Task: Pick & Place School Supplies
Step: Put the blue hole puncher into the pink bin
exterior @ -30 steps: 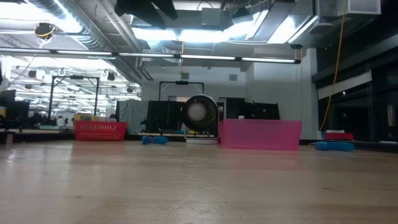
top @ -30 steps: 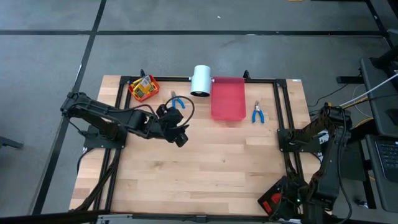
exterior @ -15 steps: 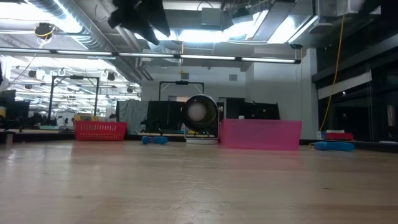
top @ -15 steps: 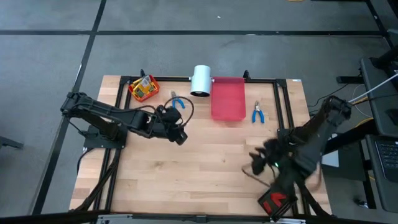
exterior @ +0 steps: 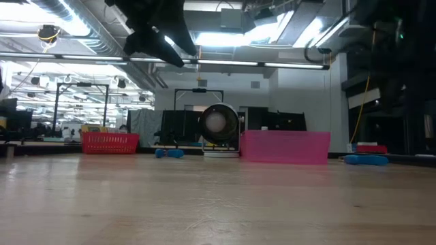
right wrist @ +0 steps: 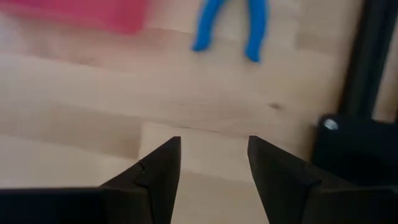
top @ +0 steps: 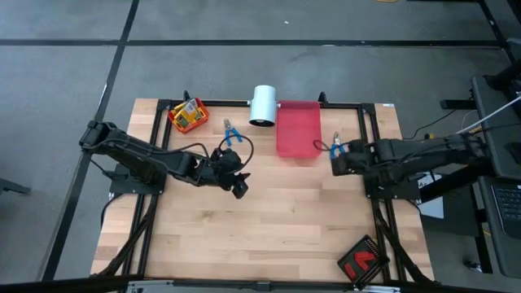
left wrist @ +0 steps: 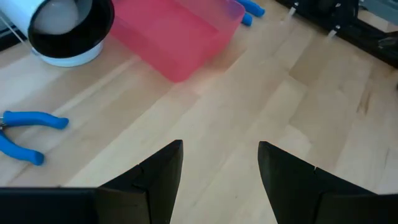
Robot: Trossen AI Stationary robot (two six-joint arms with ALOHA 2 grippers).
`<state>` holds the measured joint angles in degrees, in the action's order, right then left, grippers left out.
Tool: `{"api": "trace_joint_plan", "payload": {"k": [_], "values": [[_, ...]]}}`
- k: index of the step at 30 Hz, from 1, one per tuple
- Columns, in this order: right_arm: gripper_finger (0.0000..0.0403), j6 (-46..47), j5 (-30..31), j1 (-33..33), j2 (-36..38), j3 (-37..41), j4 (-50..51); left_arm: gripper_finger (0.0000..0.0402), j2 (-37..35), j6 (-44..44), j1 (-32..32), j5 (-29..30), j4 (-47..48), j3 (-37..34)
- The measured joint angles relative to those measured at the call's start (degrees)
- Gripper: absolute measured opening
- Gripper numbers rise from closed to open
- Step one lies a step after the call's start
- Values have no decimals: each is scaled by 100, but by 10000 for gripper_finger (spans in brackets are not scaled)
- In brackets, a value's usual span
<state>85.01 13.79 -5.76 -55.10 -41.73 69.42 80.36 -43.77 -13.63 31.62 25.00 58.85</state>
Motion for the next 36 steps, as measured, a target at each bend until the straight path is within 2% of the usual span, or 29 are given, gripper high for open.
{"api": "trace_joint_plan", "payload": {"k": [4, 8, 18, 22, 29, 36], "values": [[189, -241, 83, 576, 248, 25, -159, 205, 0, 92, -2, 60, -119, -2], [189, -554, 188, 1218, 68, 118, -365, 205, 0, 249, 9, 55, -297, -2], [189, -1156, 98, 2308, -970, 411, -1130, 205, 0, 438, 28, -129, -556, -2], [189, -1503, -116, 2747, -1262, 552, -1481, 205, 0, 550, 17, -182, -794, -2], [189, -1861, -222, 3185, -1596, 619, -1632, 205, 0, 664, 17, -321, -1049, -2], [189, -1987, -141, 3333, -1833, 620, -1735, 205, 0, 717, 17, -471, -1156, -2]]}}
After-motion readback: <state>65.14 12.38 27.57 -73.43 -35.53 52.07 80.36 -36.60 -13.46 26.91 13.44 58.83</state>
